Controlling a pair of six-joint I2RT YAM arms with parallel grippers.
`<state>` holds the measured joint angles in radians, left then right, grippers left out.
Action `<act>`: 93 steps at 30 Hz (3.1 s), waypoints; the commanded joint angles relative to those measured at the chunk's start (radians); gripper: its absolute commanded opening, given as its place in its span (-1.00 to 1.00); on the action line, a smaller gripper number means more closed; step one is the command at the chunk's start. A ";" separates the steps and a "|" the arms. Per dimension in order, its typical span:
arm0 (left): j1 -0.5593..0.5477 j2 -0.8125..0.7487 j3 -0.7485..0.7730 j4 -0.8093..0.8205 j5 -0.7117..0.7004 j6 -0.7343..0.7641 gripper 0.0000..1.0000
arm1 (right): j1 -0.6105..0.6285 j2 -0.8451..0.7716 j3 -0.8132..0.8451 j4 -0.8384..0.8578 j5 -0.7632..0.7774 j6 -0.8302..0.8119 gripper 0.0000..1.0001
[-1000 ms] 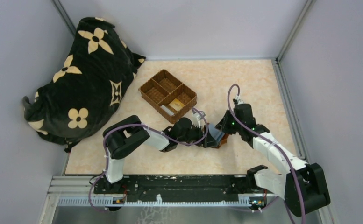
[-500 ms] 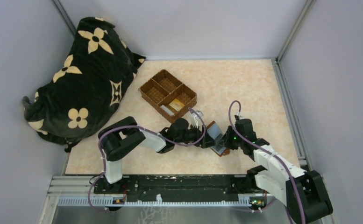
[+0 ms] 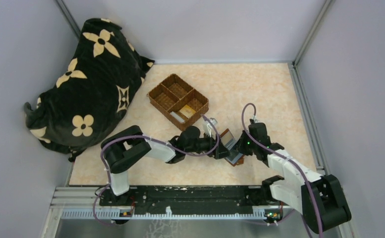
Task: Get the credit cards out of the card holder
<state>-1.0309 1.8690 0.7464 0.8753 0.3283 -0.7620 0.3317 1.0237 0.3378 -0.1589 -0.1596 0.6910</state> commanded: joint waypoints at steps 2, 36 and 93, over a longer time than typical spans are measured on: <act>-0.021 -0.007 0.001 0.028 0.023 0.015 0.55 | 0.002 -0.093 0.086 -0.113 0.133 -0.020 -0.85; 0.097 -0.024 0.103 -0.130 0.007 0.073 0.56 | 0.205 -0.249 -0.029 -0.134 0.121 0.129 -0.71; 0.134 -0.072 -0.064 -0.022 0.018 -0.004 0.55 | 0.175 0.066 0.199 -0.069 0.208 0.003 -1.00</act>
<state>-0.9009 1.8568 0.7052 0.8501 0.3584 -0.7738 0.5224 0.9928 0.4786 -0.3115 -0.0200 0.7525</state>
